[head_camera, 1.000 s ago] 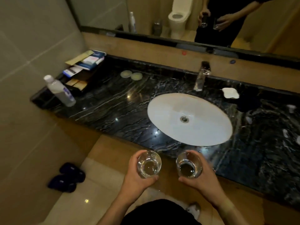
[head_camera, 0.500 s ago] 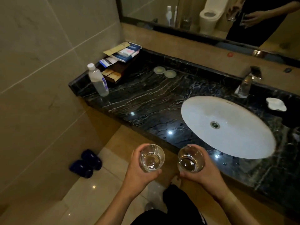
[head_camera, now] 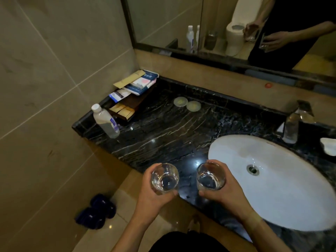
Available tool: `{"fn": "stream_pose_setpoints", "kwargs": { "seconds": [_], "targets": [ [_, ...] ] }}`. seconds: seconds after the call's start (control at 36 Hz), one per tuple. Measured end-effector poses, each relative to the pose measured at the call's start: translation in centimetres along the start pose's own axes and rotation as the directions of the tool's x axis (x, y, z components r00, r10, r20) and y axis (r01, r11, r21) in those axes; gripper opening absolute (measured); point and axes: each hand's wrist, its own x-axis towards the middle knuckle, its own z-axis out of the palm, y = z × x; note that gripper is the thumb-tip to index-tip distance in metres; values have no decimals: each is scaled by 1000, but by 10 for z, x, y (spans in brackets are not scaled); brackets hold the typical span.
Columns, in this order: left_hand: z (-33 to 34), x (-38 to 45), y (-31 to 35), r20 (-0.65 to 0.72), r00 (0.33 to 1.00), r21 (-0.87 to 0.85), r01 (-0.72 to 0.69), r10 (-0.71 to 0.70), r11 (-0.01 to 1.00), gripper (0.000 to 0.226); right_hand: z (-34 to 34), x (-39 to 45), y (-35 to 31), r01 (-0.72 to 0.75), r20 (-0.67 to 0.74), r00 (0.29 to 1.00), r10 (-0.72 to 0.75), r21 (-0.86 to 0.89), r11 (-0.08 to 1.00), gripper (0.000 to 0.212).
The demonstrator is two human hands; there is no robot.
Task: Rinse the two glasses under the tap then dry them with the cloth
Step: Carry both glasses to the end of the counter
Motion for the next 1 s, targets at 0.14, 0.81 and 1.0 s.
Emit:
{"fn": "stream_pose_setpoints", "kwargs": {
  "seconds": [0.14, 0.81, 1.0],
  "targets": [
    [14, 41, 12, -32, 999, -38, 7, -8, 999, 81, -18, 37, -5, 13, -21, 1000, -13, 16, 1000, 85],
    [5, 217, 27, 338, 940, 163, -20, -37, 986, 86, 10, 134, -8, -89, -347, 928, 137, 149, 985, 82],
    [-29, 280, 25, 459, 888, 192, -52, -42, 980, 85, 51, 169, -17, -161, -422, 886, 194, 112, 981, 86]
  ]
}}
